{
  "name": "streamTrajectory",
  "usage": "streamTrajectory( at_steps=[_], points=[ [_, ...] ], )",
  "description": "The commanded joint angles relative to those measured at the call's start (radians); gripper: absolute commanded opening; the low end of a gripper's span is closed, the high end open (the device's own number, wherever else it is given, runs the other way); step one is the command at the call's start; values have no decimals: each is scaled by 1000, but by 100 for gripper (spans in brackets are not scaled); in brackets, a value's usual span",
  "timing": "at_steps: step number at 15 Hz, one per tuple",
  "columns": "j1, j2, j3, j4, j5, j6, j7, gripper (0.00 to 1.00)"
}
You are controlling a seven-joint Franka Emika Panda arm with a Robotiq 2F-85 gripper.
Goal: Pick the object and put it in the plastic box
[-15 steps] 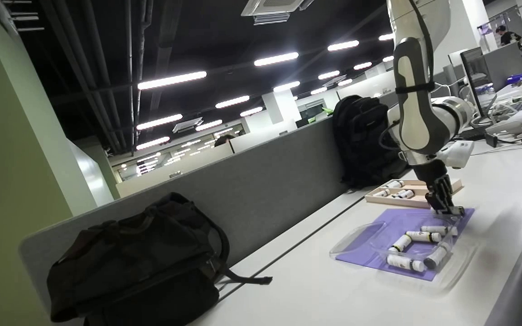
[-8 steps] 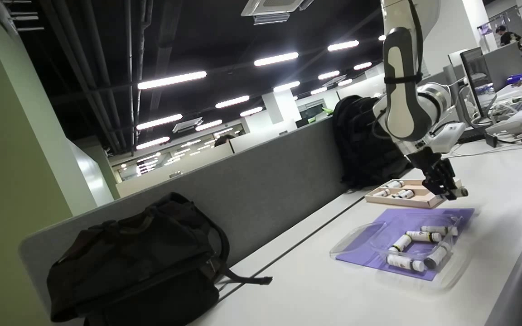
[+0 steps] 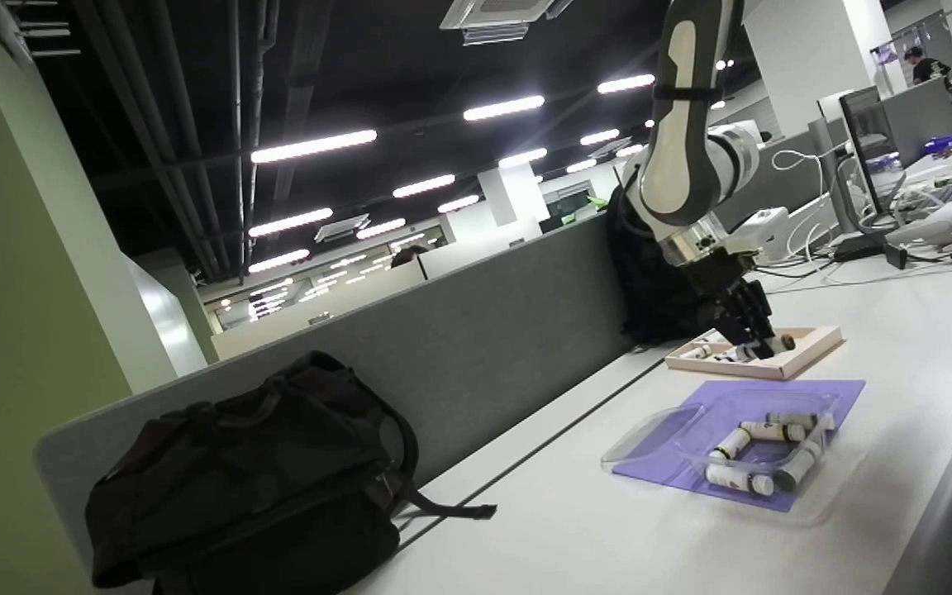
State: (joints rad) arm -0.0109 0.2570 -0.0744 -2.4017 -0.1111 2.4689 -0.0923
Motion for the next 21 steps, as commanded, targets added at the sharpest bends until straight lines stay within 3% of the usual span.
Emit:
streamTrajectory(
  at_steps=[1, 6, 7, 9, 12, 14, 17, 18, 21],
  points=[
    [-1, -1, 93, -21, 113, 20, -46, 7],
    [19, 56, 151, 0, 176, -28, -44, 7],
    [19, 64, 152, -4, 173, -7, -47, 53],
    [7, 72, 160, -12, 189, 23, -79, 60],
    [-7, 36, 168, -46, 202, 92, -128, 82],
    [-24, -17, 173, -61, 219, 77, -167, 96],
    [-40, -133, 151, -94, 217, 73, -189, 100],
    [-21, -22, 154, -37, 206, 83, -168, 100],
    [-22, -48, 150, -45, 207, 76, -174, 100]
  ],
)
